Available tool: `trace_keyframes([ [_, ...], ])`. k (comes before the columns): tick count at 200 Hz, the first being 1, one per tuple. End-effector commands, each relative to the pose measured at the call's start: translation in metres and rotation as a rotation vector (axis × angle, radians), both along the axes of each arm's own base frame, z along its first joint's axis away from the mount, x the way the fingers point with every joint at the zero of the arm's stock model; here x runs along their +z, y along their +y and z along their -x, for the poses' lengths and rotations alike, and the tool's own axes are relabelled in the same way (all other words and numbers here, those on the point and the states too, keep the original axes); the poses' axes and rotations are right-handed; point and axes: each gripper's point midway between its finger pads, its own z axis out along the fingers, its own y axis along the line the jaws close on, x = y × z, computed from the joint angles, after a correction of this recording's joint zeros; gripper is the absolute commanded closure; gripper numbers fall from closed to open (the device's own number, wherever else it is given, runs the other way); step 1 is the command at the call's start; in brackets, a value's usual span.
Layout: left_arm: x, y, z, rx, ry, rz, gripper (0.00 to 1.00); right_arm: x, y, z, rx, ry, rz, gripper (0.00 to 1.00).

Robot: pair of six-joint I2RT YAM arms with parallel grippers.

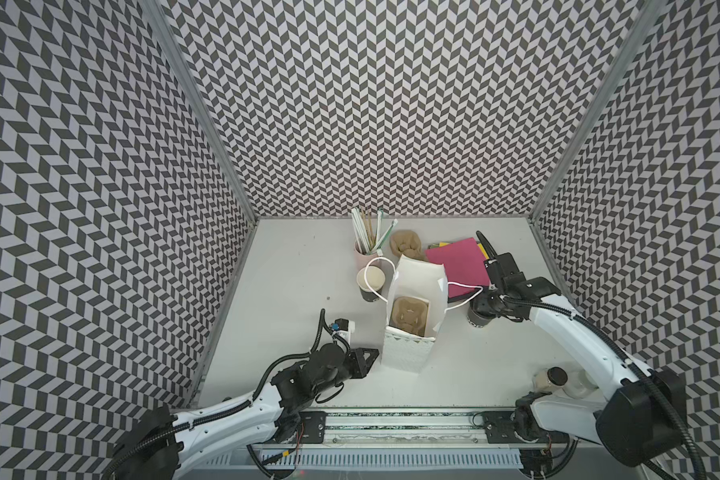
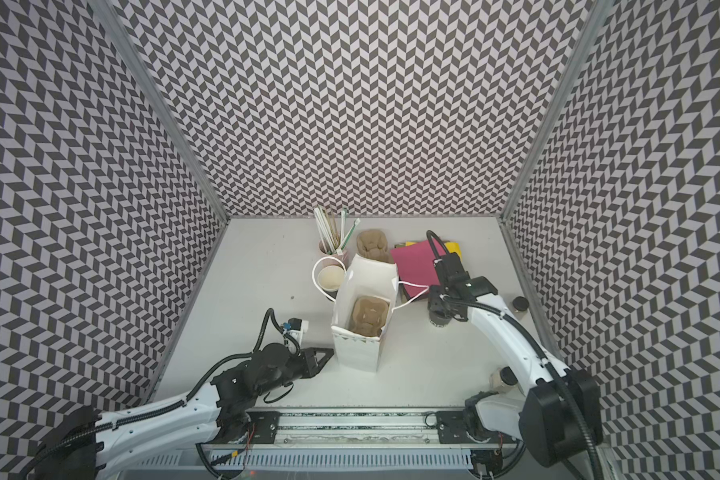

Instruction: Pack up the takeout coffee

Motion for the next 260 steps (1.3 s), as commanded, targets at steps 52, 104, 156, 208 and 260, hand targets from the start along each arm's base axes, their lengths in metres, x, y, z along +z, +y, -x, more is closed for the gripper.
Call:
trace_keyframes([
  [52,0.003,-0.027,0.017,-0.075,0.046,0.12,0.83,0.013,0.003,-0.002,0.016,-0.042,-0.013,0.44],
  [104,0.005,-0.035,0.022,-0.084,0.052,0.145,0.83,0.045,0.003,-0.001,0.01,-0.076,-0.025,0.45],
  [156,0.007,-0.052,0.022,-0.11,0.054,0.145,0.84,0.093,0.004,0.002,0.018,-0.163,-0.068,0.45],
  [208,0.019,-0.075,0.021,-0.141,0.035,0.171,0.84,0.141,0.004,0.009,0.032,-0.293,-0.11,0.46],
  [260,0.039,-0.094,0.015,-0.155,-0.016,0.189,0.85,0.172,0.004,0.014,0.046,-0.349,-0.129,0.55],
])
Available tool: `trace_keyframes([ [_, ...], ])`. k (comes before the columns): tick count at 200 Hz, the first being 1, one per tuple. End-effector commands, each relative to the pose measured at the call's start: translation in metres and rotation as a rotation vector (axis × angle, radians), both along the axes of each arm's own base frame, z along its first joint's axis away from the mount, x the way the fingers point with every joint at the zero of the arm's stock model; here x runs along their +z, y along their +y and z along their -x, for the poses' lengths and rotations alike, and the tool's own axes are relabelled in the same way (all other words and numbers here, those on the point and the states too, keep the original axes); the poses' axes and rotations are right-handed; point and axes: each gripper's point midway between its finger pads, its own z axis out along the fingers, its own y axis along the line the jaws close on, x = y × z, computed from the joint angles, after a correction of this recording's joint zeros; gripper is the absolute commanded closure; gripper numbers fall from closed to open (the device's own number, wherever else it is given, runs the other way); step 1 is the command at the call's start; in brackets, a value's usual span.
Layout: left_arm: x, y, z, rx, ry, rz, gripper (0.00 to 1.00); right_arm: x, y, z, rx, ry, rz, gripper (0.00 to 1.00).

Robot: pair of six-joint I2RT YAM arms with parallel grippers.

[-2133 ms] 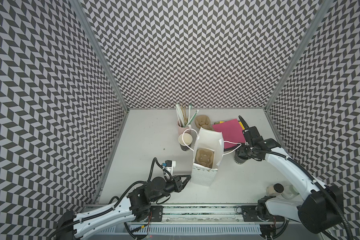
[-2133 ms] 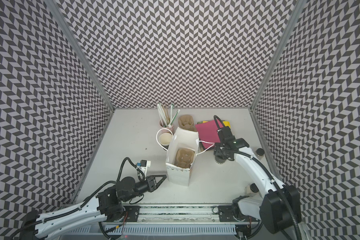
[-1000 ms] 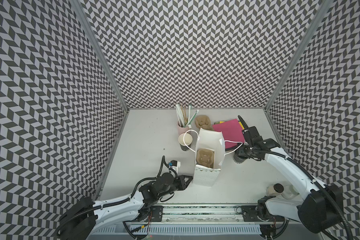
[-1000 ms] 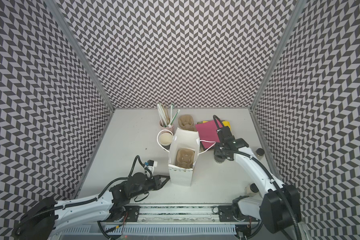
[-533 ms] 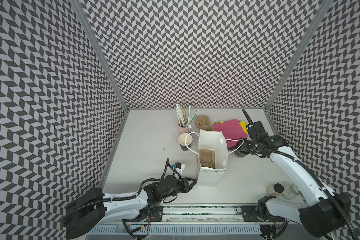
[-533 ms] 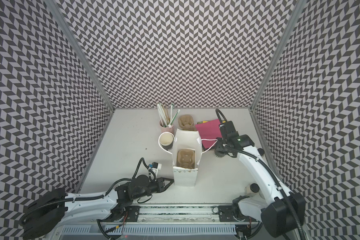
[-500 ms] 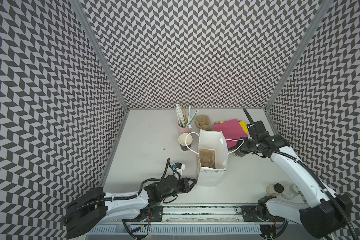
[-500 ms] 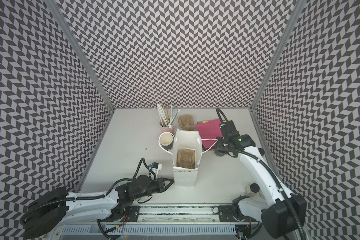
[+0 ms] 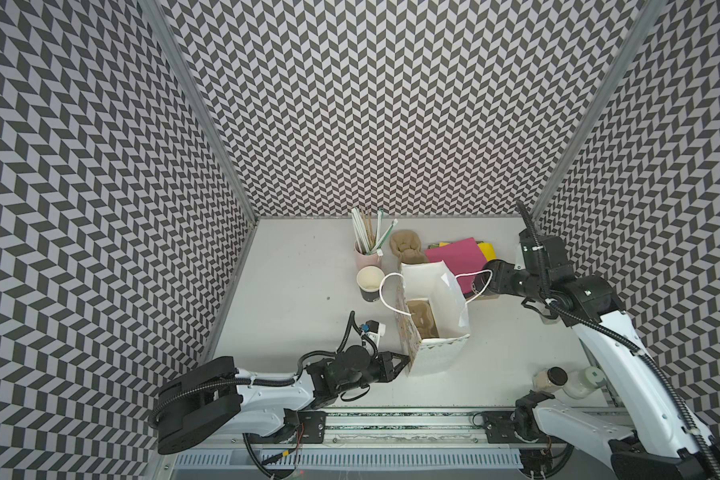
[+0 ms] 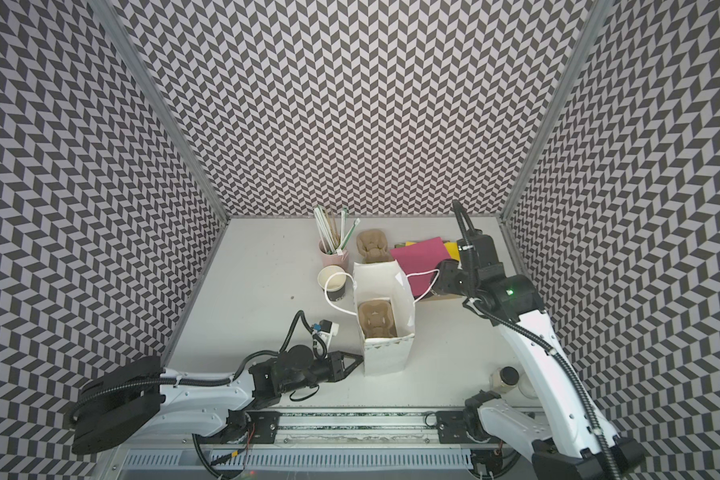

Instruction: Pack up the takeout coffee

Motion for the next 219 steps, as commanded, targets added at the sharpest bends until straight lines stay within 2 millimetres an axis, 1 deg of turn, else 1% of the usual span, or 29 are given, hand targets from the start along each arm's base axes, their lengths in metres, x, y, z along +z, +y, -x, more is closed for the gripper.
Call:
trace_keyframes([
  [1,0.026,-0.011,-0.007,0.007,-0.064,0.058,0.85,0.024,0.002,0.005,0.022,-0.058,-0.012,0.55],
  [14,0.031,-0.012,-0.01,0.017,-0.08,0.053,0.85,0.032,0.001,0.006,0.021,-0.07,-0.015,0.56],
  [40,0.044,-0.012,-0.016,0.039,-0.12,0.052,0.85,0.048,0.001,0.009,0.023,-0.1,-0.035,0.63],
  [64,0.055,-0.007,-0.022,0.063,-0.172,0.017,0.85,0.073,0.001,0.012,0.022,-0.164,-0.059,0.65],
  [67,0.056,-0.006,-0.023,0.069,-0.179,0.009,0.85,0.076,0.0,0.013,0.023,-0.173,-0.061,0.65],
  [71,0.057,-0.004,-0.024,0.075,-0.187,0.002,0.85,0.075,-0.001,0.018,0.023,-0.158,-0.055,0.65],
  [77,0.062,-0.002,-0.026,0.087,-0.204,-0.006,0.85,0.081,-0.003,0.02,0.02,-0.174,-0.057,0.65],
  [96,0.073,0.009,-0.032,0.129,-0.252,-0.04,0.85,0.101,-0.004,0.027,0.023,-0.221,-0.073,0.7],
  [105,0.077,0.014,-0.035,0.145,-0.274,-0.059,0.85,0.109,-0.003,0.029,0.031,-0.237,-0.084,0.71],
  [123,0.086,0.024,-0.04,0.175,-0.311,-0.092,0.85,0.122,0.0,0.034,0.054,-0.258,-0.108,0.81],
  [140,0.097,0.032,-0.042,0.194,-0.346,-0.119,0.85,0.131,0.002,0.037,0.07,-0.274,-0.122,0.87],
  [155,0.107,0.042,-0.046,0.22,-0.377,-0.153,0.85,0.139,0.007,0.041,0.098,-0.288,-0.146,0.95],
  [165,0.119,0.05,-0.048,0.243,-0.405,-0.164,0.85,0.146,0.011,0.044,0.12,-0.3,-0.164,1.0],
  [175,0.13,0.061,-0.05,0.271,-0.435,-0.187,0.85,0.154,0.015,0.047,0.145,-0.315,-0.186,1.0],
  [176,0.134,0.062,-0.051,0.277,-0.437,-0.183,0.85,0.155,0.015,0.048,0.147,-0.317,-0.188,1.0],
  [179,0.134,0.065,-0.052,0.283,-0.446,-0.198,0.85,0.158,0.017,0.049,0.155,-0.323,-0.195,1.0],
  [180,0.138,0.066,-0.052,0.289,-0.449,-0.195,0.85,0.16,0.017,0.049,0.158,-0.326,-0.197,1.0],
  [183,0.139,0.07,-0.053,0.297,-0.458,-0.207,0.84,0.162,0.019,0.051,0.168,-0.332,-0.205,1.0],
  [184,0.143,0.071,-0.054,0.303,-0.459,-0.204,0.84,0.163,0.019,0.051,0.17,-0.334,-0.207,1.0],
  [202,0.165,0.091,-0.06,0.352,-0.511,-0.245,0.84,0.179,0.027,0.059,0.219,-0.365,-0.245,1.0],
  [219,0.184,0.112,-0.065,0.413,-0.524,-0.279,0.84,0.187,0.034,0.064,0.262,-0.377,-0.273,1.0],
])
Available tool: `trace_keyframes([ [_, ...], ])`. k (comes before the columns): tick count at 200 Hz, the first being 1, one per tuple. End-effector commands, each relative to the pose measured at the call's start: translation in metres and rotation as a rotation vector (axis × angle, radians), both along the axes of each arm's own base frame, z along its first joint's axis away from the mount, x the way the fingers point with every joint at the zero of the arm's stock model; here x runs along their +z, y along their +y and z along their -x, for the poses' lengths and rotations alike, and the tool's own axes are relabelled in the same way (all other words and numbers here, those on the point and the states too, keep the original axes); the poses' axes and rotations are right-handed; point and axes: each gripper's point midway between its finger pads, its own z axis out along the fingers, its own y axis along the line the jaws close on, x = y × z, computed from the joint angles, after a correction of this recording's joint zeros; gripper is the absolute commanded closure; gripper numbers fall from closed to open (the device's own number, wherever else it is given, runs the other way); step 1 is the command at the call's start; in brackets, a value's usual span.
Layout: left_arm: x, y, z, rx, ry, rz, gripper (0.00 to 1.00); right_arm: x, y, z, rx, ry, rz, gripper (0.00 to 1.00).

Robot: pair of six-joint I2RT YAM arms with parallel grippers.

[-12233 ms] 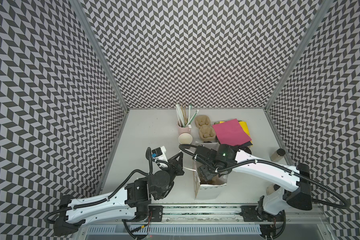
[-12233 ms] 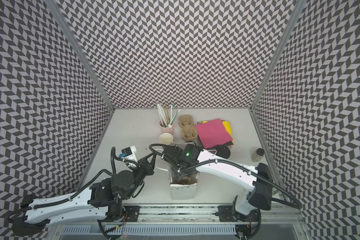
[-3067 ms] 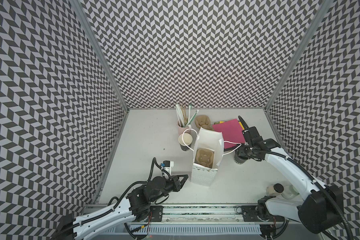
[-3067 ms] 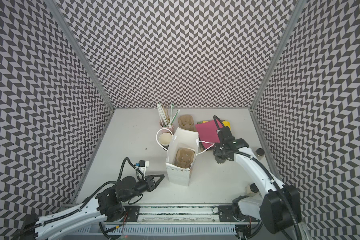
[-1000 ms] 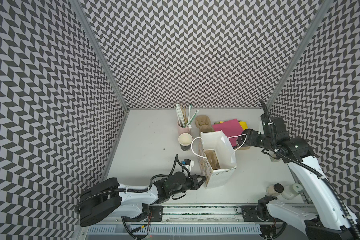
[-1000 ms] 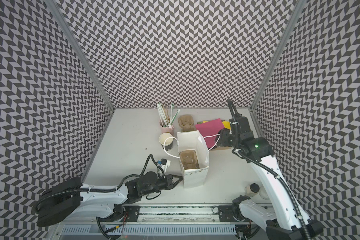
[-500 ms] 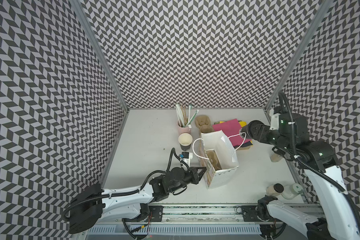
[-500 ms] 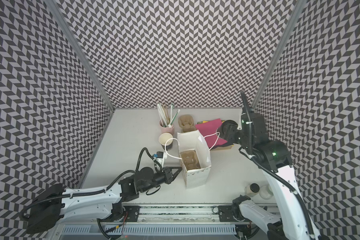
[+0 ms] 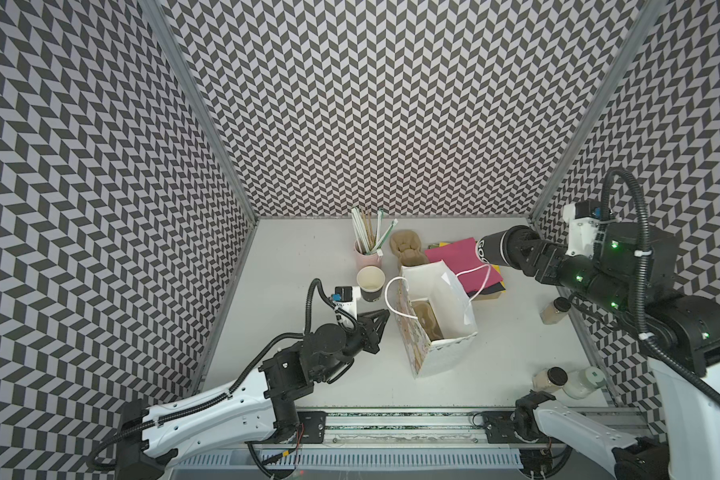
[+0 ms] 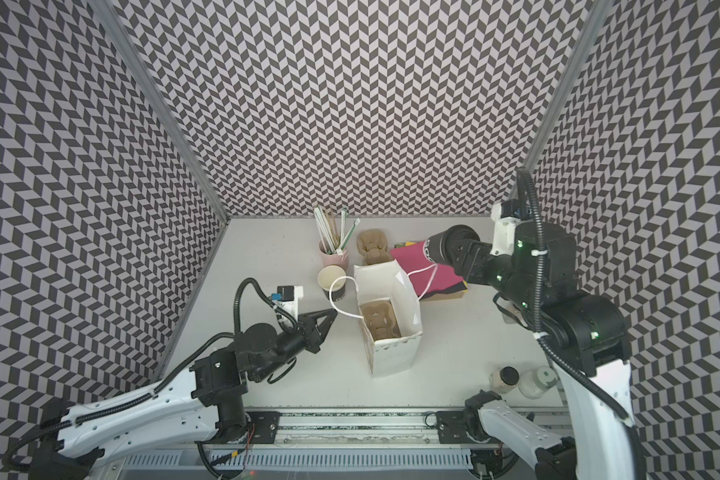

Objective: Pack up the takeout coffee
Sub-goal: 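Carry the black cup over the bag with the right gripper while the left gripper rises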

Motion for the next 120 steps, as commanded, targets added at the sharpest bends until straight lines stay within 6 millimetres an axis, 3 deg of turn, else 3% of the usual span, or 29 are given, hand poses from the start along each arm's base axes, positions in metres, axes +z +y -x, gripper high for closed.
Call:
trace_keyframes([
  [1,0.012,0.037,-0.011,0.124,-0.039,-0.13,0.84,0.023,0.016,0.012,0.106,-0.06,-0.045,1.0],
  [26,0.041,0.055,-0.012,0.174,-0.072,-0.159,0.85,0.036,0.021,0.021,0.145,-0.092,-0.065,1.0],
  [53,0.063,0.089,-0.016,0.295,-0.133,-0.226,0.84,0.04,0.037,0.029,0.241,-0.081,-0.101,1.0],
  [82,0.065,0.115,-0.018,0.388,-0.159,-0.264,0.84,0.037,0.046,0.032,0.291,-0.05,-0.115,1.0],
  [120,0.054,0.116,-0.017,0.388,-0.14,-0.266,0.84,0.013,0.054,0.024,0.313,0.061,-0.098,1.0],
])
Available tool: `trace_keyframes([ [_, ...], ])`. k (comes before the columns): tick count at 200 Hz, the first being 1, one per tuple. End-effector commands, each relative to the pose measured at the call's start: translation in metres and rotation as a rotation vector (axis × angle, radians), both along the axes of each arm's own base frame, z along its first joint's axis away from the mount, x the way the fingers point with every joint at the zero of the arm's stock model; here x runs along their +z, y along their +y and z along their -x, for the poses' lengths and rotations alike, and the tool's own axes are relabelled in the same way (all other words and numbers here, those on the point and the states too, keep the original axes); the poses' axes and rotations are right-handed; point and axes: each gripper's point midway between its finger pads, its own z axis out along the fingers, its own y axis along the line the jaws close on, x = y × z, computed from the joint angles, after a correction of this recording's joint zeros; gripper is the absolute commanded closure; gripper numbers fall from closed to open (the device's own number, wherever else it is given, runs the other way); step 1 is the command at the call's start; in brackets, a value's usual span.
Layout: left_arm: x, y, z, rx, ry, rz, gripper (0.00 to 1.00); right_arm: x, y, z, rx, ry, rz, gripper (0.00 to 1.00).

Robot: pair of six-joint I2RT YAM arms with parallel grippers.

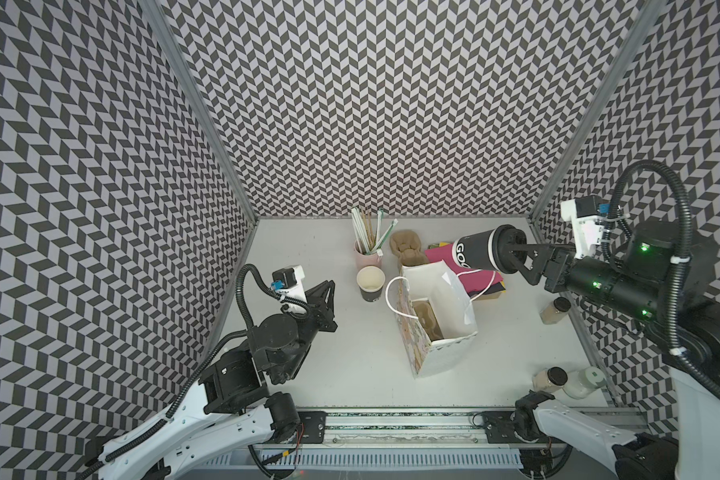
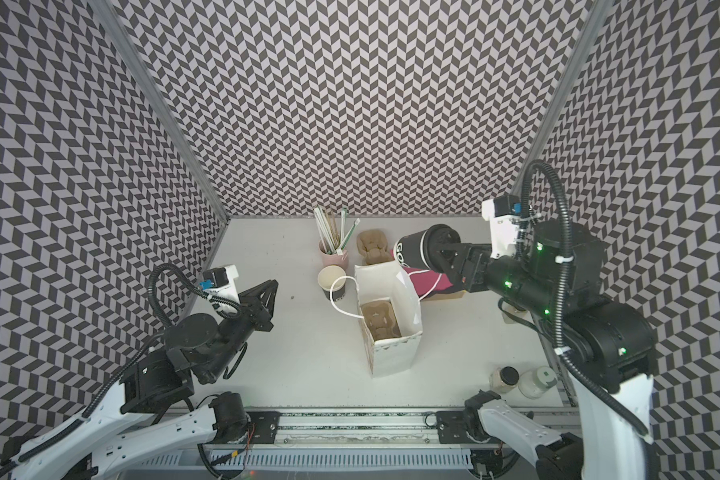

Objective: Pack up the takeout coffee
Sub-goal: 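Carry the black cup over the bag with the right gripper while the left gripper rises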

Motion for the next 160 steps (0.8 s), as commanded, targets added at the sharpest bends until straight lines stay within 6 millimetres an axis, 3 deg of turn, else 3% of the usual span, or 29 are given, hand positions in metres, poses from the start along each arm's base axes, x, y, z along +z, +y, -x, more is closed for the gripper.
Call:
trace_keyframes([
  [1,-0.017,0.009,-0.003,0.053,0.027,-0.078,0.84,-0.01,0.009,-0.002,0.047,0.046,0.016,1.0],
  [32,-0.018,0.01,-0.003,0.055,0.028,-0.076,0.84,-0.033,0.011,-0.008,0.038,0.125,0.066,1.0],
  [52,-0.02,0.011,-0.003,0.056,0.032,-0.078,0.84,-0.037,0.017,-0.01,0.035,0.138,0.092,1.0],
  [111,-0.022,0.014,-0.004,0.069,0.034,-0.091,0.84,-0.06,0.058,-0.011,0.068,0.192,0.178,1.0],
  [160,-0.024,0.017,-0.003,0.073,0.036,-0.092,0.84,-0.093,0.059,-0.018,0.046,0.243,0.274,1.0],
])
